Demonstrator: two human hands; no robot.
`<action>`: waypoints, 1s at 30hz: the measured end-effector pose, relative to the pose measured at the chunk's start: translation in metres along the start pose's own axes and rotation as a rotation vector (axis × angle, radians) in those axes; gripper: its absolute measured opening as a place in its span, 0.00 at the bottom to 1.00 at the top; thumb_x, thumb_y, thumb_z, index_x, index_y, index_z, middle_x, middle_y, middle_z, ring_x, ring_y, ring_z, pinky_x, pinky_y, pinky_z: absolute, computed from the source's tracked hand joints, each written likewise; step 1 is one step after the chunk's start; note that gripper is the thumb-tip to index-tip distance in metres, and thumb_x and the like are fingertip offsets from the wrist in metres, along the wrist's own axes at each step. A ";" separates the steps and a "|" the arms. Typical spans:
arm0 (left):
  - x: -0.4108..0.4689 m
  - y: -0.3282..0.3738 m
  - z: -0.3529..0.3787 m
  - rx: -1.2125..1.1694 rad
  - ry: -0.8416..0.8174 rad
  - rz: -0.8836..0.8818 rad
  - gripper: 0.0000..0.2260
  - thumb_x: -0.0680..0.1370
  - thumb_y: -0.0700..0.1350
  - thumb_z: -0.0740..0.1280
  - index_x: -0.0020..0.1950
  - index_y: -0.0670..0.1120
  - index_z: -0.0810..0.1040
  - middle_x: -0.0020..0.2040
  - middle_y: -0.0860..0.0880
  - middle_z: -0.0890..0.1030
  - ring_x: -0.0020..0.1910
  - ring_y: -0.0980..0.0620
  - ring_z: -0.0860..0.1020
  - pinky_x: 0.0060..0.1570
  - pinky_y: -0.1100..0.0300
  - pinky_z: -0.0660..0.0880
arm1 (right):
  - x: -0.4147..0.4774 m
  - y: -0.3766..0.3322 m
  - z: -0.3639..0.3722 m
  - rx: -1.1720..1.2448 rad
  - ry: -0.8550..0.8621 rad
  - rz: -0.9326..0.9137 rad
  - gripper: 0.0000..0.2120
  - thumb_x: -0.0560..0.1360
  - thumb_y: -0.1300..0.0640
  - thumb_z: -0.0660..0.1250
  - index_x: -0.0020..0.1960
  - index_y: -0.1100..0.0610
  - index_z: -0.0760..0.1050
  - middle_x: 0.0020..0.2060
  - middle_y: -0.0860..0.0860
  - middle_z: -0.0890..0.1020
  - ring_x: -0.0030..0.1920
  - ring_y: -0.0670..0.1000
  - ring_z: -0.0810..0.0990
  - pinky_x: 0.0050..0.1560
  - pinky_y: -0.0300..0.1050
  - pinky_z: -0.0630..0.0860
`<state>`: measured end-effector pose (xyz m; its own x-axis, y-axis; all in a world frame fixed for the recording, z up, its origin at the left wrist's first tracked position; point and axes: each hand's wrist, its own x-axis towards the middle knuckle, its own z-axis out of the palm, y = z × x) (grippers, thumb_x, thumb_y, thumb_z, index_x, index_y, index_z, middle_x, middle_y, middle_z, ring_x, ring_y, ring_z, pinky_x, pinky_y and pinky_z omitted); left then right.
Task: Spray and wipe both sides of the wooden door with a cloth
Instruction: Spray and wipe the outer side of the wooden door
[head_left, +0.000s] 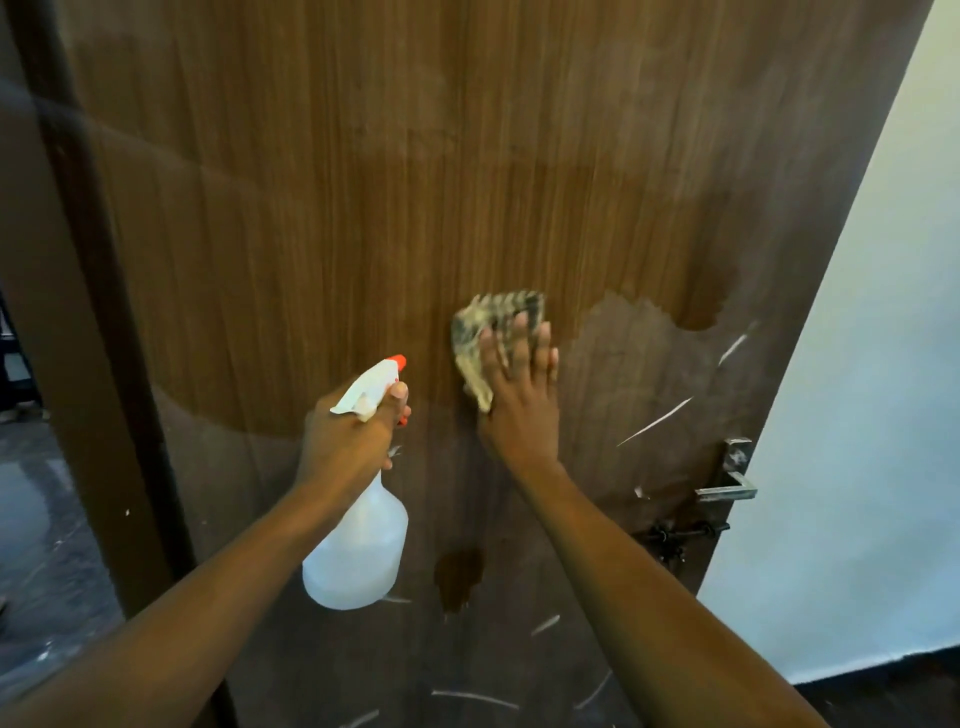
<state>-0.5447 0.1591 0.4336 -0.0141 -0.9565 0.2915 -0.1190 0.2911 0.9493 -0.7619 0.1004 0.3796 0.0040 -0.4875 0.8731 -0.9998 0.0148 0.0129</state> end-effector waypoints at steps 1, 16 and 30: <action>-0.003 0.002 0.007 0.002 -0.001 -0.004 0.11 0.74 0.55 0.66 0.51 0.51 0.78 0.47 0.49 0.83 0.42 0.48 0.82 0.39 0.57 0.79 | -0.016 0.012 0.005 -0.026 -0.021 -0.090 0.36 0.78 0.48 0.61 0.81 0.49 0.50 0.80 0.57 0.47 0.79 0.65 0.45 0.77 0.65 0.50; -0.024 0.012 0.084 -0.053 -0.042 -0.056 0.05 0.77 0.50 0.65 0.47 0.49 0.76 0.42 0.52 0.80 0.34 0.51 0.77 0.32 0.62 0.72 | -0.001 0.063 -0.009 0.015 -0.024 0.058 0.36 0.80 0.43 0.59 0.81 0.51 0.47 0.80 0.59 0.44 0.79 0.66 0.43 0.78 0.62 0.47; -0.018 0.019 0.111 -0.217 -0.178 -0.056 0.19 0.69 0.61 0.70 0.53 0.49 0.79 0.36 0.53 0.81 0.25 0.55 0.78 0.19 0.73 0.69 | 0.019 0.110 -0.030 0.076 0.026 0.384 0.35 0.81 0.40 0.50 0.81 0.52 0.41 0.80 0.60 0.42 0.79 0.64 0.40 0.78 0.62 0.45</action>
<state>-0.6574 0.1795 0.4337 -0.1899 -0.9544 0.2305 0.0909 0.2167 0.9720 -0.8711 0.1188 0.4126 -0.3713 -0.4367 0.8194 -0.9271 0.1266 -0.3527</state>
